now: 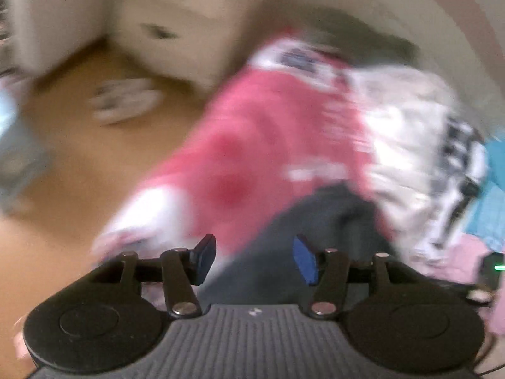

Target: Fold clothes

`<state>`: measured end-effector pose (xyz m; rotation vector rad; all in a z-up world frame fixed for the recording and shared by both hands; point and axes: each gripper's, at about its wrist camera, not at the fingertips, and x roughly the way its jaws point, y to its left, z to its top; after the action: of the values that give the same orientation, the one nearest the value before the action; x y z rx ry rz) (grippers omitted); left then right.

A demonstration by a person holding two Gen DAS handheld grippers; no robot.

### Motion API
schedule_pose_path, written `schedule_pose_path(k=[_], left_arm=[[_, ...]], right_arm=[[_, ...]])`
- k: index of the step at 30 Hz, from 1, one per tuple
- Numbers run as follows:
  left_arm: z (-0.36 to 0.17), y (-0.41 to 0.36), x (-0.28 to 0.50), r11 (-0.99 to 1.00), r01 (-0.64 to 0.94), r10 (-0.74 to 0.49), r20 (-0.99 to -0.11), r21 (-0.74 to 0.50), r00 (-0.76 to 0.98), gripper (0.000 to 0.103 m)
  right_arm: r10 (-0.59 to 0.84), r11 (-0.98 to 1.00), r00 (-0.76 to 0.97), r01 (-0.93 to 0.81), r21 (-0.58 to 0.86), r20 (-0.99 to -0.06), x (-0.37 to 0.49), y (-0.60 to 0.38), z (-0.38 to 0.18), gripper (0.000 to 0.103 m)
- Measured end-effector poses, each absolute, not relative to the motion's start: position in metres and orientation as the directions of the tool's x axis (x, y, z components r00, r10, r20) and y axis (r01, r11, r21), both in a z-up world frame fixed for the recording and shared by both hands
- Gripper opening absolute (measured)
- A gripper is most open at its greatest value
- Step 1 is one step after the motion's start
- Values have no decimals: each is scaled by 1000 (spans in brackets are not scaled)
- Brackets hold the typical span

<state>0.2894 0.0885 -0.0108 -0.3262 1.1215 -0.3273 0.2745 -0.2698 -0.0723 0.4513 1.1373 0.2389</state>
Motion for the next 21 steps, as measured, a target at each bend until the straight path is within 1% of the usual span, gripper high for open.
schedule_pose_path(k=[1,2,4,5,7,9,13,16,19,20,21], left_arm=[[-15,62,300,889,140,-454,-806,-435,379,61],[-20,35,310,871,189,-491,-794,-454,358,64],[-28,-9,318,850,256,-524,-784,-460,332,64],[-35,-29,319,851,277,-521,-789,-447,326,64],[-43,-54,317,855,297,-510,-794,-425,331,63],[-49,-65,311,859,297,-503,-792,-417,345,61],[-61,-70,301,872,268,-486,-796,-411,362,59],[-64,-62,295,883,237,-468,-807,-406,361,59],[-65,-54,288,890,217,-456,-810,-401,368,58],[-63,-50,286,890,218,-455,-807,-400,375,58],[-62,-46,283,892,217,-452,-804,-397,386,58]], right_arm=[[397,893,409,32,448,-821,269,-274,-74,55],[389,898,414,27,438,-823,268,-273,-76,51],[373,908,422,17,419,-826,266,-272,-80,33],[366,912,427,12,409,-827,265,-271,-82,14],[354,917,451,6,399,-819,265,-273,-83,11],[354,909,518,6,417,-779,268,-280,-75,9],[357,897,613,-16,441,-705,282,-286,-71,8],[340,907,617,-17,420,-709,297,-285,-89,8],[317,922,579,-3,387,-751,307,-287,-113,10],[319,918,580,6,396,-749,306,-289,-111,16],[315,917,578,19,398,-753,305,-291,-105,23]])
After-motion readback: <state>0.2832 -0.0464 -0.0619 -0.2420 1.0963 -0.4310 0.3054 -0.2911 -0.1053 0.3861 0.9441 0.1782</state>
